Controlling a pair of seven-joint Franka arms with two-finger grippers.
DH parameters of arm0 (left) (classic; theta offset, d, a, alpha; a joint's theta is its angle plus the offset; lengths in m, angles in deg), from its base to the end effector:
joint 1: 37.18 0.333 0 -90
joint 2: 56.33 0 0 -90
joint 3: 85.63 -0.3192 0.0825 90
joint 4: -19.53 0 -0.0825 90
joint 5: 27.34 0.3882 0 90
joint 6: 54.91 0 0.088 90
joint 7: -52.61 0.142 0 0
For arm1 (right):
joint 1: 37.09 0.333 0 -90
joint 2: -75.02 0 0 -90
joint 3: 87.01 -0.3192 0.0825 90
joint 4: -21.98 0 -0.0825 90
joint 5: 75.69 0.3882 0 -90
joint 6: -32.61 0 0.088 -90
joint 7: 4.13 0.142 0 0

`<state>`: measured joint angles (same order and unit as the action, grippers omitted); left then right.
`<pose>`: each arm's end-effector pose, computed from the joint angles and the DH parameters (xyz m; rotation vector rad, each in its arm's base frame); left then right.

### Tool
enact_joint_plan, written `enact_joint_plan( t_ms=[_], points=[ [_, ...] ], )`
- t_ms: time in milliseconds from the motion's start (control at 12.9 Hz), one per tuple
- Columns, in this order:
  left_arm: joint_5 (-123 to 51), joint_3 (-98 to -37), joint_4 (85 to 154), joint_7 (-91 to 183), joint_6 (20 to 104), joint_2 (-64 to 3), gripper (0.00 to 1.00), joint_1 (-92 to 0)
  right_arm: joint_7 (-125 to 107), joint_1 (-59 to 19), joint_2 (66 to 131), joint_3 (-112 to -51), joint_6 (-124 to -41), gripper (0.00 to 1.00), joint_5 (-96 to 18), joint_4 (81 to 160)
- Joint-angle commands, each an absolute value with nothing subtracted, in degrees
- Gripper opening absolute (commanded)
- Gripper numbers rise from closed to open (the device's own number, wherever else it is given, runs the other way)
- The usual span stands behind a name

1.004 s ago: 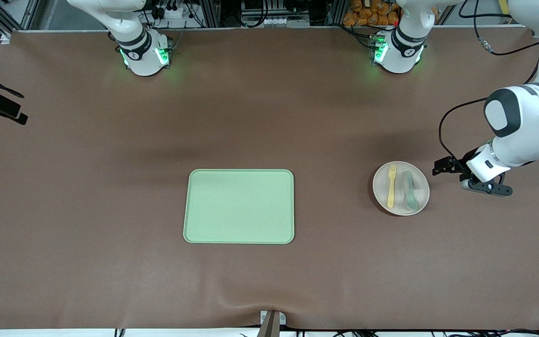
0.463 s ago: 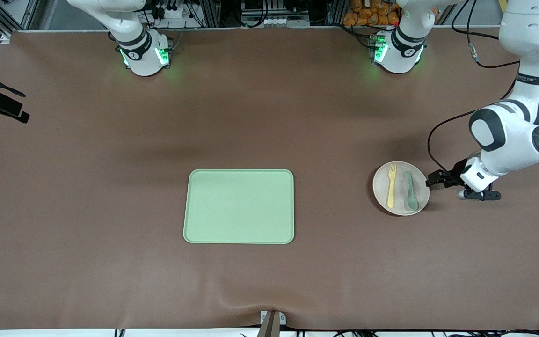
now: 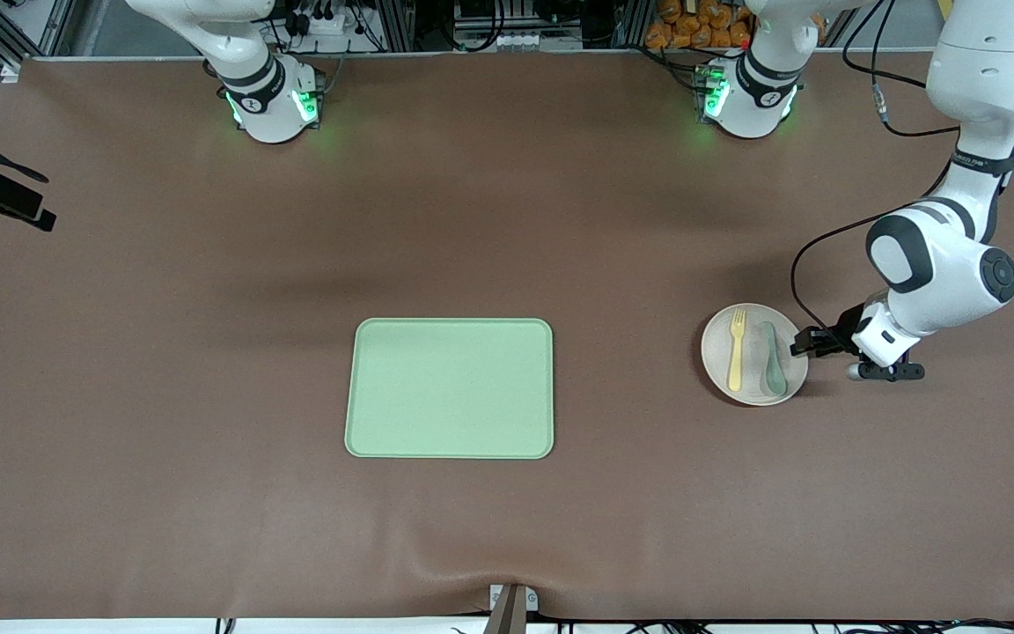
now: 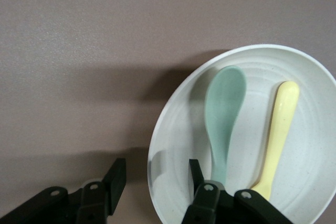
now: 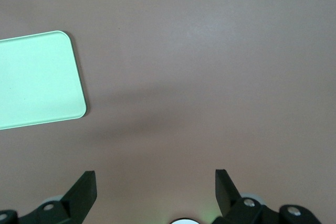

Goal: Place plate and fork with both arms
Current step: 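Close the left gripper on the plate rim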

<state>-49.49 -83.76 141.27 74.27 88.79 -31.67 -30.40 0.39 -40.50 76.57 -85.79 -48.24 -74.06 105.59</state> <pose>0.5721 0.0436 0.1657 2.9024 0.0418 0.0104 0.5466 -0.0397 0.6167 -3.1022 0.2428 0.1170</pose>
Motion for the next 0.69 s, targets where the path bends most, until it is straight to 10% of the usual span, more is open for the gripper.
enact_joint_plan(
  t_ms=[0,618],
  points=[
    [-51.07,-83.61,140.3,75.46,89.67,-30.31,0.48,-30.5,0.35,-40.6,76.43,-85.87,-47.81,1.0,-73.76,105.57],
    [-50.99,-83.61,138.19,74.76,89.58,-28.38,0.03,-30.93,0.18,-40.6,76.43,-85.87,-47.73,1.0,-73.49,105.57]
  ],
)
